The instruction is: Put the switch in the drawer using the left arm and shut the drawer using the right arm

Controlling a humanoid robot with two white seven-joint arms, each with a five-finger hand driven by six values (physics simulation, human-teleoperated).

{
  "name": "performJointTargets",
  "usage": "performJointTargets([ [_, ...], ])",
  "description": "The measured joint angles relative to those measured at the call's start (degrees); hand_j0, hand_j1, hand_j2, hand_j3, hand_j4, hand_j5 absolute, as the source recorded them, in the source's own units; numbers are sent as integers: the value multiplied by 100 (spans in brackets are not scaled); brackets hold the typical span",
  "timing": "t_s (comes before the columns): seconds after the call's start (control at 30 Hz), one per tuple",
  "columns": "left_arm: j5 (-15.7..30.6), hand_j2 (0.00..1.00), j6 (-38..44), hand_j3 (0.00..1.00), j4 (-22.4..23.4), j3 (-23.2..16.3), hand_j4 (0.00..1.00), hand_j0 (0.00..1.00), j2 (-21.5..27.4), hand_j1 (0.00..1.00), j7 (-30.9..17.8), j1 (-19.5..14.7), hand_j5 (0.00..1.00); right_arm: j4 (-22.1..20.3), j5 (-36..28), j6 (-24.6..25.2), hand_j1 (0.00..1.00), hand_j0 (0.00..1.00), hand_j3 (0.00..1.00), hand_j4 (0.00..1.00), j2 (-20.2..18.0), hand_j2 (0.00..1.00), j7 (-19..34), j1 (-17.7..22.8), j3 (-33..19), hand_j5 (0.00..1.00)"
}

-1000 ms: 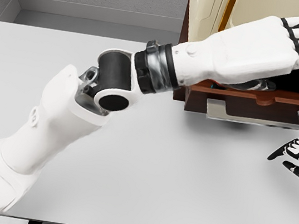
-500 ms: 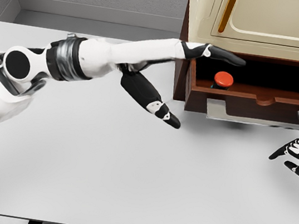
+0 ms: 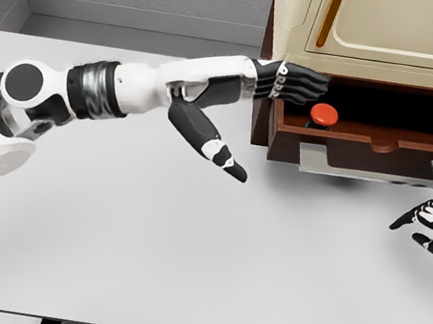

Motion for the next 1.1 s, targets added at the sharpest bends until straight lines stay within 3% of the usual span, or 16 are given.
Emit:
performJointTargets([
  [0.23,144,100,367,100,77,22,100,100,-11,100,31,9,100,0,-4,0,58,58,58,58,-3,58,1,9,4,58],
  [0.53,126,100,474,100,612,24,100,100,-333,100,50,18,100,0,-4,0,58,58,58,58,-4,58,1,0,5,58],
  [1.1,90,100,652,100,1193,-11,100,100,-734,100,55,150,100,7,-9,0,59,59,59,59,-4,59,-5,9,5,59],
])
